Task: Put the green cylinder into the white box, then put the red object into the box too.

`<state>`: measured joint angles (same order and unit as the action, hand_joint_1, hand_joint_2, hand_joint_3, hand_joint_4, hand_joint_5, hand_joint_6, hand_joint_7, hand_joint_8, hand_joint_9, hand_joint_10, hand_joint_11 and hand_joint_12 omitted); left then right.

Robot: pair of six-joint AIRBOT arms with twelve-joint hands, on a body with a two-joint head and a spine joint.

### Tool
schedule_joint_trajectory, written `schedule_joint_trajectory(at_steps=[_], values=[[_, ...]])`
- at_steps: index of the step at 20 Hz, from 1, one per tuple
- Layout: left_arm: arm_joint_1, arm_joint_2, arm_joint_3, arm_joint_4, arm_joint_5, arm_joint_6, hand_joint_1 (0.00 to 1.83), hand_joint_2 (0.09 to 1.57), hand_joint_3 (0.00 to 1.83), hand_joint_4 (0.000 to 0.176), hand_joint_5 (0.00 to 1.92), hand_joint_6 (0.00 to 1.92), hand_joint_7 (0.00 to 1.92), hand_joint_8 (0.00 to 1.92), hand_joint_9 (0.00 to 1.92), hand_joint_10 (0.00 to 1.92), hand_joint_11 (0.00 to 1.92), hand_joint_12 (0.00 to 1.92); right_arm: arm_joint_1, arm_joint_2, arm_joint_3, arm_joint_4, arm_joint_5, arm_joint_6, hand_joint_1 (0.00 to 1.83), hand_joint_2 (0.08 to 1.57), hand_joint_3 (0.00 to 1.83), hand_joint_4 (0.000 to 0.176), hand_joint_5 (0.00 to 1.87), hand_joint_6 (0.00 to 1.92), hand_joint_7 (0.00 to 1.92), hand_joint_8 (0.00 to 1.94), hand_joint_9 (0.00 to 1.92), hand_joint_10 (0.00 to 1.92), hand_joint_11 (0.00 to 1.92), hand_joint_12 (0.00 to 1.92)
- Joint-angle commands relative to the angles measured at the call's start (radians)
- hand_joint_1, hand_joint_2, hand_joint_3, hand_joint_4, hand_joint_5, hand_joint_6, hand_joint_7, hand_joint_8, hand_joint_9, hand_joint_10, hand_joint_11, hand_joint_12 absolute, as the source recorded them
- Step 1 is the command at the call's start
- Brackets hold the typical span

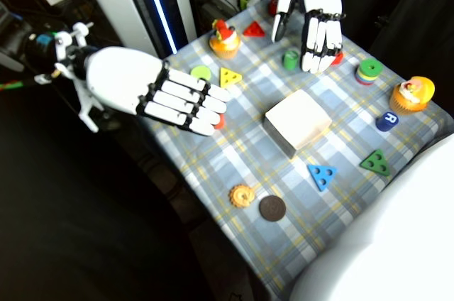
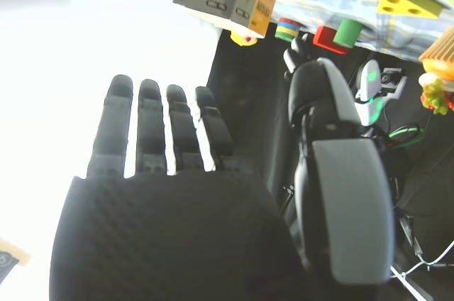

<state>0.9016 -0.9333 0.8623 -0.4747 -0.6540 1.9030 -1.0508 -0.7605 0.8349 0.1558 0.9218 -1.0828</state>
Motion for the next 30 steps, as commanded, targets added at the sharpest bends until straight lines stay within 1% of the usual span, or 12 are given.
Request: schedule_joint_trajectory(at_steps=[1,5,6,8,9,10,14,16,17,20,25,30], values=[[-0.007,-0.009,0.004,0.007,-0.092,0.026,0.9,1.14,0.01,0.067,0.29,0.01,0.36,0.01,0.0,0.72,0.0,1.01,0.009,-0.002,0.005,-0.001,0.122,0.006,0.49,1.22,0.01,0.0,0.0,0.0,0.0,0.0,0.0,0.0,0.0,0.0],[-0.003,-0.025,0.009,-0.018,-0.082,0.067,0.98,1.15,0.0,0.057,0.38,0.09,0.43,0.06,0.0,0.87,0.0,1.19,0.006,-0.005,0.007,-0.001,0.122,0.015,0.49,1.24,0.02,0.0,0.0,0.0,0.0,0.0,0.0,0.0,0.0,0.0],[0.0,-0.027,0.01,-0.021,-0.081,0.067,1.01,1.14,0.0,0.059,0.35,0.29,0.43,0.16,0.0,0.96,0.0,1.29,0.005,-0.006,0.008,-0.001,0.122,0.015,0.48,1.24,0.01,0.0,0.0,0.0,0.0,0.0,0.0,0.0,0.0,0.0],[0.004,-0.028,0.01,-0.022,-0.081,0.067,1.0,1.16,0.0,0.067,0.2,0.8,0.27,0.76,0.0,1.15,0.0,1.49,0.004,-0.007,0.008,-0.001,0.122,0.018,0.49,1.24,0.02,0.0,0.0,0.0,0.0,0.0,0.0,0.0,0.0,0.0],[0.006,-0.03,0.011,-0.023,-0.081,0.067,1.0,1.19,0.0,0.052,0.26,1.0,0.32,1.11,0.09,1.27,0.0,1.61,0.004,-0.007,0.009,-0.001,0.122,0.019,0.49,1.25,0.02,0.0,0.0,0.0,0.0,0.0,0.0,0.0,0.0,0.0],[0.007,-0.032,0.013,-0.026,-0.08,0.072,1.1,1.29,0.01,0.0,0.5,1.36,0.63,1.52,0.27,1.51,0.0,1.86,0.004,-0.007,0.009,-0.001,0.122,0.02,0.48,1.25,0.02,0.0,0.0,0.0,0.0,0.0,0.0,0.0,0.01,0.0],[-0.008,-0.044,0.01,-0.053,-0.09,0.148,1.03,1.24,0.0,0.0,0.74,1.36,0.74,1.86,0.5,1.85,0.0,1.92,0.002,-0.007,0.009,-0.001,0.122,0.023,0.5,1.24,0.01,0.0,0.0,0.0,0.0,0.0,0.0,0.0,0.01,0.01],[-0.017,-0.041,0.002,-0.04,-0.111,0.148,1.16,1.26,0.0,0.0,0.71,1.21,0.73,1.71,0.41,1.79,0.0,1.92,0.002,-0.007,0.009,-0.001,0.124,0.026,0.48,1.25,0.01,0.0,0.0,0.0,0.0,0.0,0.0,0.0,0.02,0.02],[-0.022,-0.036,-0.003,-0.035,-0.123,0.148,1.19,1.25,0.0,0.0,0.71,1.2,0.79,1.56,0.41,1.58,0.0,1.88,0.001,-0.007,0.009,-0.001,0.127,0.029,0.47,1.25,0.01,0.0,0.0,0.0,0.0,0.0,0.0,0.0,0.01,0.03],[-0.048,-0.006,-0.032,-0.006,-0.2,0.148,1.19,1.25,0.0,0.0,0.73,1.17,0.76,1.61,0.4,1.67,0.0,1.92,-0.002,-0.006,0.009,-0.001,0.141,0.041,0.49,1.25,0.0,0.0,0.0,0.0,0.0,0.0,0.0,0.0,0.0,0.37],[-0.157,-0.022,-0.001,0.035,-0.241,0.149,1.2,1.25,0.0,0.0,0.72,1.17,0.76,1.64,0.43,1.92,0.03,1.92,-0.002,-0.006,0.01,-0.001,0.153,0.044,0.48,1.26,0.0,0.0,0.0,0.0,0.0,0.0,0.0,0.0,0.0,0.02],[-0.322,-0.117,0.128,0.039,-0.145,0.149,1.22,1.21,0.0,0.0,0.74,1.17,0.89,1.4,0.44,1.75,0.0,1.92,-0.002,-0.008,0.011,0.0,0.16,0.047,0.51,1.26,0.0,0.0,0.0,0.0,0.0,0.0,0.0,0.0,0.0,0.0]])
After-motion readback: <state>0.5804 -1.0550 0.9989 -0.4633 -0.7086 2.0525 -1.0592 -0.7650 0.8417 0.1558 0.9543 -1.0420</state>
